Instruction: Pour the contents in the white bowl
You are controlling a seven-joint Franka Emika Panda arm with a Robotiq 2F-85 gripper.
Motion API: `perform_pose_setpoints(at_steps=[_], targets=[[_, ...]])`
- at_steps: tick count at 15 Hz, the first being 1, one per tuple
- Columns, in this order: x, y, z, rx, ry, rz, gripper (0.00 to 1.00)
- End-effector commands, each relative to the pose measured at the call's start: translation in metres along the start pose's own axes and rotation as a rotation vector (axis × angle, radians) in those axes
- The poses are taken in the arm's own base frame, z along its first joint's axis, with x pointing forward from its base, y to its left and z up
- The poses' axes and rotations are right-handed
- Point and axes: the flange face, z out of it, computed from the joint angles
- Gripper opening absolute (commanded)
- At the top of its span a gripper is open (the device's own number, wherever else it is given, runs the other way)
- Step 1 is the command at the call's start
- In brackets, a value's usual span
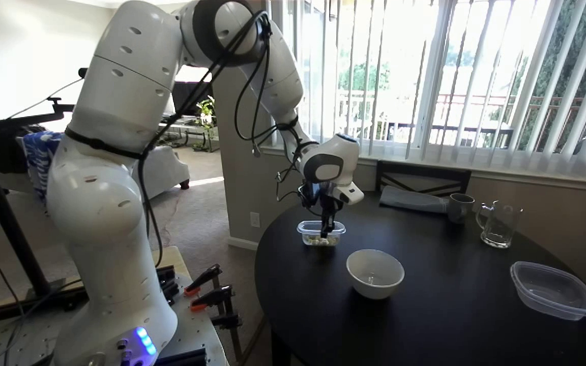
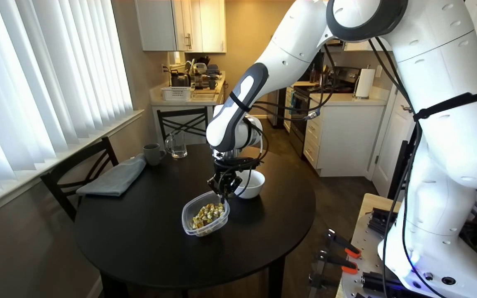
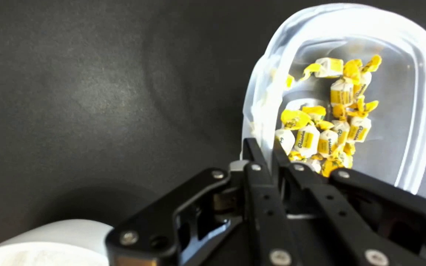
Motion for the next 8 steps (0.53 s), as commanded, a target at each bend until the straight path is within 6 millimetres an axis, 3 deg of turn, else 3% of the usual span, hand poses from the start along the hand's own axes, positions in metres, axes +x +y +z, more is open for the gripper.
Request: perform_pose_setpoints(at_steps=[1, 8], targets=[[-0.043, 0.008, -0.038, -0.008, 0.025, 0.005, 0.02], [-0.105, 0.023, -0.117, -0.076, 0.157, 0.089, 0.02]])
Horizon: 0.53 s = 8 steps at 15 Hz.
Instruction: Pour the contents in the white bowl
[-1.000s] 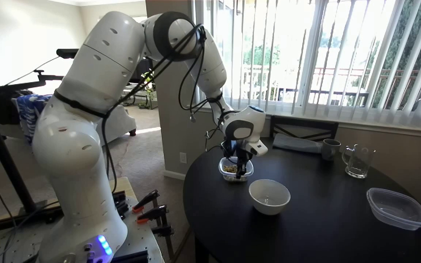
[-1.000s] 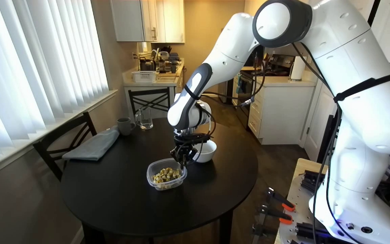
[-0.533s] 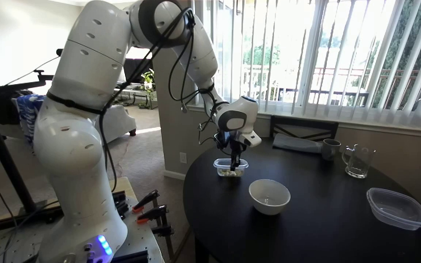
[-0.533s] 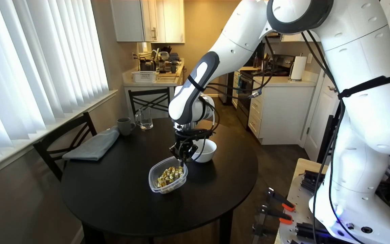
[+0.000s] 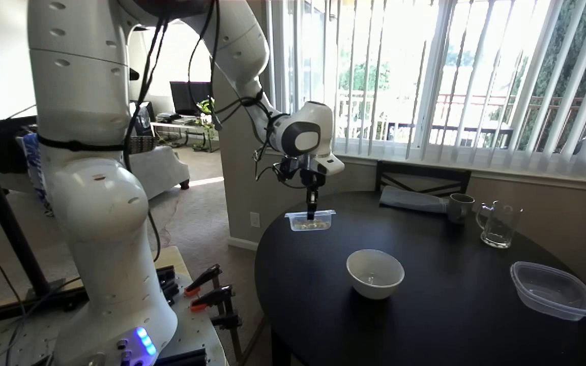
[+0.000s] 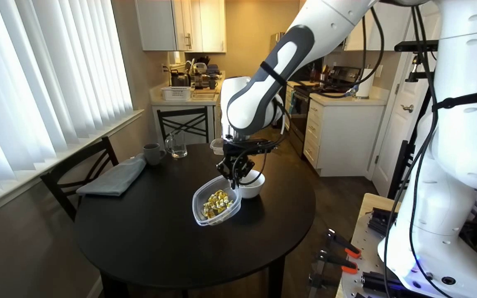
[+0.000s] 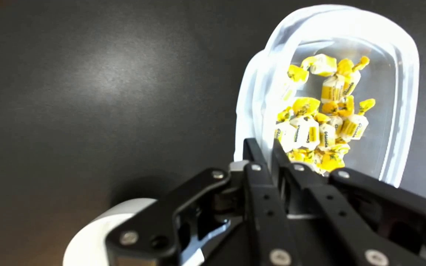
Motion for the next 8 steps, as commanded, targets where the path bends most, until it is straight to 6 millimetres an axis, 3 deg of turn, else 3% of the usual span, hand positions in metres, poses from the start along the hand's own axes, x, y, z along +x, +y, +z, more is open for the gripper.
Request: perform_pose_setpoints(at_steps=[1, 5, 8], targets=[[-0.029, 0.016, -0.050, -0.026, 0.066, 0.071, 0.02], [-0.030, 0.006, -0.088, -0.029, 0.132, 0.206, 0.02], [-0.020, 0.004, -0.102, -0.069, 0.161, 0.308, 0.02]])
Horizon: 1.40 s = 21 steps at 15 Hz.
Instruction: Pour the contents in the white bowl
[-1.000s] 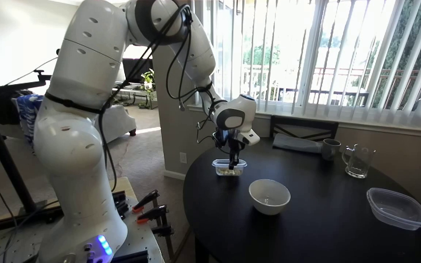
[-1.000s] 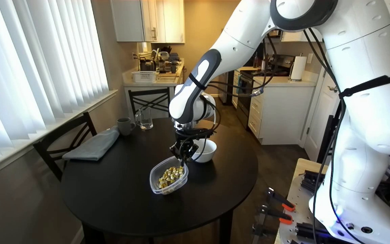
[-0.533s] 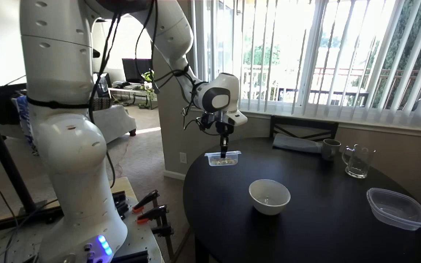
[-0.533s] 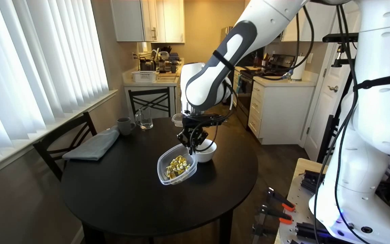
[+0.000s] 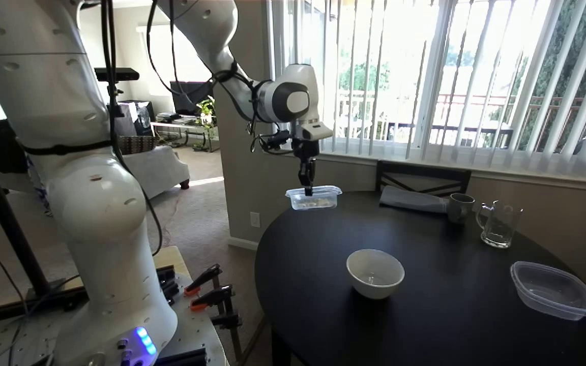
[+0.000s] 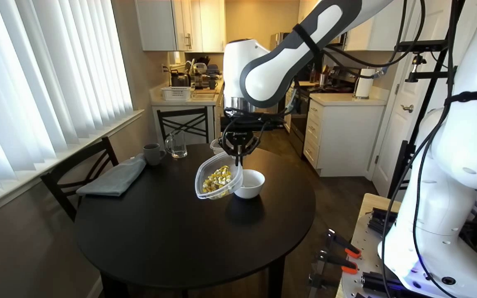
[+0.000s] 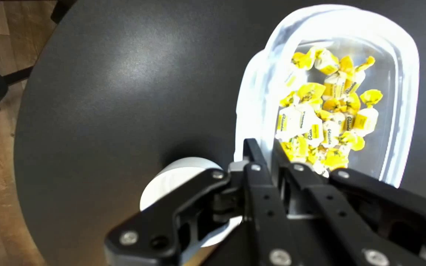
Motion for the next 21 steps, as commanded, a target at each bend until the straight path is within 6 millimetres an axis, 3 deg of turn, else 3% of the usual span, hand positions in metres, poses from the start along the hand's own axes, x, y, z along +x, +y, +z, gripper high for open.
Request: perform_pose_setpoints(at_steps=[1, 7, 14, 17, 21], targets=[[0.016, 0.001, -0.015, -0.055, 0.039, 0.128, 0.02], [0.058, 0.011, -0.024, -0.132, 0.024, 0.280, 0.02], [0.120, 0.057, -0.021, -0.379, 0.015, 0.448, 0.02], [0.128, 0.059, -0.018, -0.502, 0.038, 0.481, 0.02], [0.131, 0.044, -0.013, -0.667, 0.062, 0.515, 0.02]])
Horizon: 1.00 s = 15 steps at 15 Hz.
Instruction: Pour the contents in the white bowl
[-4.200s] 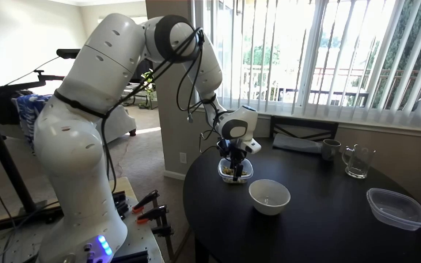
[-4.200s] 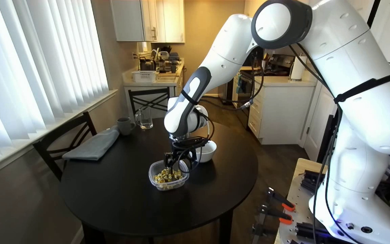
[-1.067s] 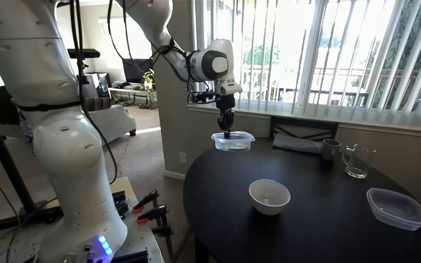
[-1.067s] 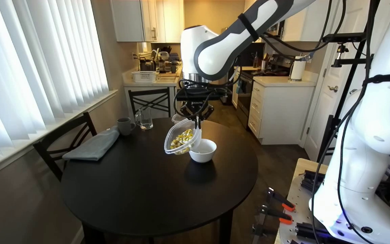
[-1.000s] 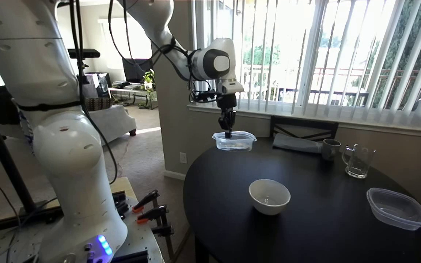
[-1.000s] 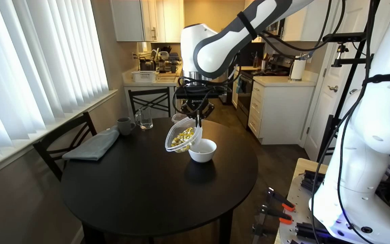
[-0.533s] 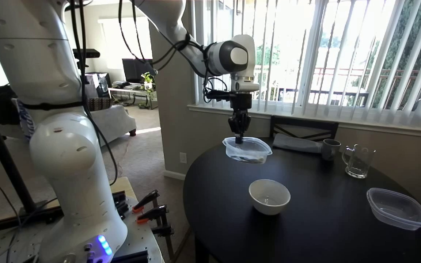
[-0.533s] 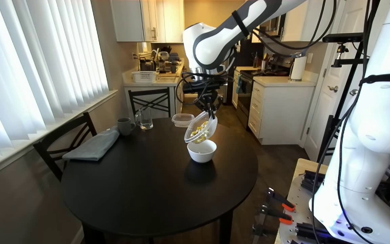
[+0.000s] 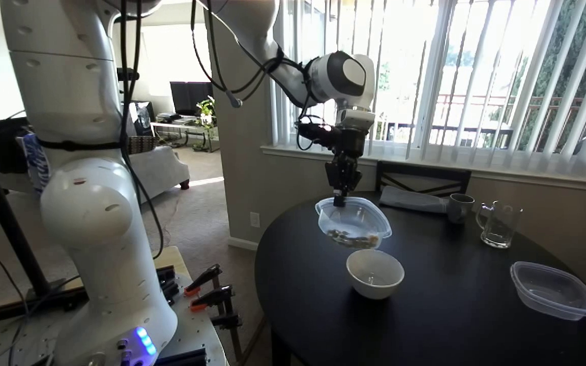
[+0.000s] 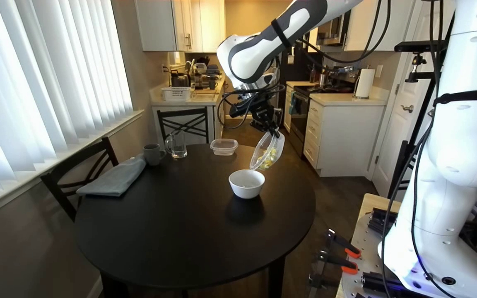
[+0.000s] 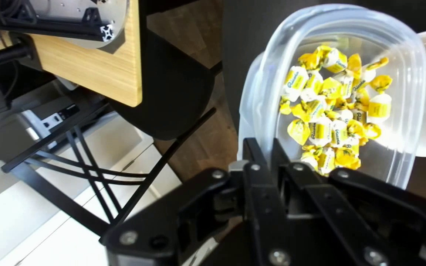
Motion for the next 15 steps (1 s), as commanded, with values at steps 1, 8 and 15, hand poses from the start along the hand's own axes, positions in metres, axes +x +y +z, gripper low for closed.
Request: perform_pose_setpoints(at_steps=[1, 8, 15], targets=[[-0.005, -0.020, -0.008, -0.131, 0.053, 0.046, 0.02], [0.004, -0.056, -0.002, -0.336, 0.081, 0.098, 0.02], [0.012, -0.087, 0.042, -0.446, 0.075, 0.107, 0.02]])
